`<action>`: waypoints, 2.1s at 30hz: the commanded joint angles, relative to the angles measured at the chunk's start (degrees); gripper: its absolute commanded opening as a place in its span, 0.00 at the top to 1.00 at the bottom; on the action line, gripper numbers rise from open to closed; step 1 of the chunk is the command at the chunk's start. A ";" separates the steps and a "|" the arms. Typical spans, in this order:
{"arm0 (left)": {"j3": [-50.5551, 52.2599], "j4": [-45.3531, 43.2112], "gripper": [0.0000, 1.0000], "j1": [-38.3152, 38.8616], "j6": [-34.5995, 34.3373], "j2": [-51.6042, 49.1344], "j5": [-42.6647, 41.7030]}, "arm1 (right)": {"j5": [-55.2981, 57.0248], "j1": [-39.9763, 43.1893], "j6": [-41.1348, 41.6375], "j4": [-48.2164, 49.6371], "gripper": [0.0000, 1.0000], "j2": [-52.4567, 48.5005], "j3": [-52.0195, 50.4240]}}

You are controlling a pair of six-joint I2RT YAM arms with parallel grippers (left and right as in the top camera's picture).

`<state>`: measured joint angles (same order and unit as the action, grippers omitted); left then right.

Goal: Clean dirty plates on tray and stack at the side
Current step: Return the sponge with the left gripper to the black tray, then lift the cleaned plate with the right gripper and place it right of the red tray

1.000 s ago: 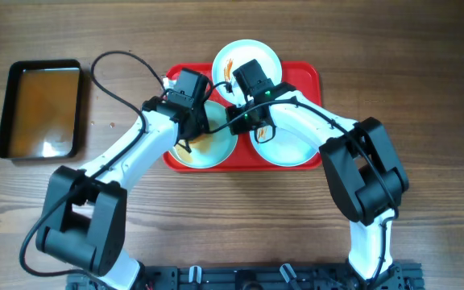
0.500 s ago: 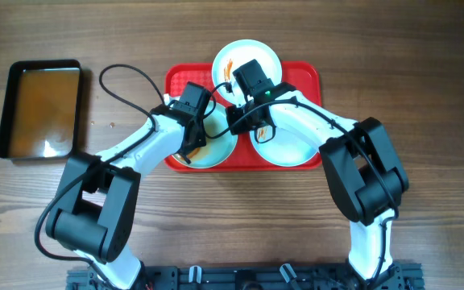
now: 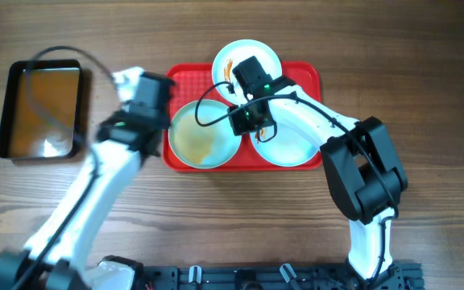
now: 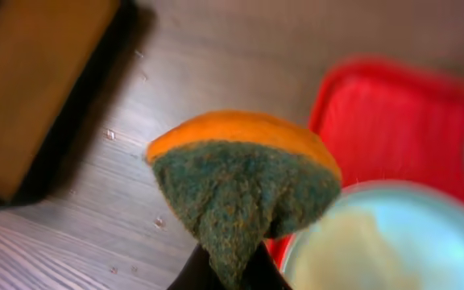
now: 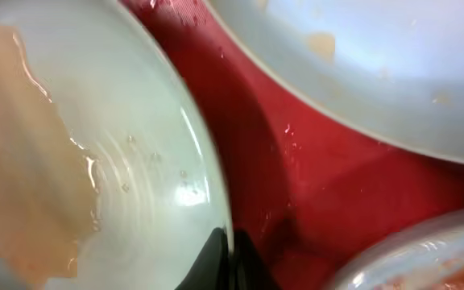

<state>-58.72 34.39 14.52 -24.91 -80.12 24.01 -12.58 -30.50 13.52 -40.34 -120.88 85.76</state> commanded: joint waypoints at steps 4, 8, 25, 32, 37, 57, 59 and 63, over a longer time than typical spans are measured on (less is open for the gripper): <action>0.11 -3.56 0.96 -31.41 0.48 4.48 -28.00 | 10.58 -3.30 -3.04 -6.99 0.96 1.53 13.09; 0.11 -5.14 0.96 -43.95 0.50 0.94 -37.24 | 17.73 -5.44 -3.04 -9.88 0.96 1.53 16.74; 0.11 -11.72 0.96 -48.46 0.09 -11.52 -40.70 | 58.84 -15.80 -15.45 -20.41 0.96 1.64 29.70; 0.13 -11.26 0.96 -48.46 0.07 -11.52 -40.98 | 73.57 -23.85 -23.93 -18.58 0.96 1.64 29.70; 0.13 -10.95 0.96 -48.46 0.09 -11.52 -40.98 | 76.65 -26.75 -28.74 -17.44 0.96 1.64 29.70; 0.11 -9.57 0.96 -48.39 0.59 -11.52 -50.27 | 1.77 12.24 0.52 -24.02 0.96 7.06 29.05; 0.11 -10.27 0.96 -48.39 0.74 -11.52 -54.31 | -4.00 21.33 -0.04 -24.28 0.96 6.86 27.61; 0.11 -10.36 0.96 -48.11 0.74 -11.52 -57.00 | 1.05 37.27 0.02 -23.74 0.96 6.82 21.05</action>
<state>-58.72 24.27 -33.54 -24.71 -91.31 -29.06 -9.10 -0.36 12.62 -64.12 -115.61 111.35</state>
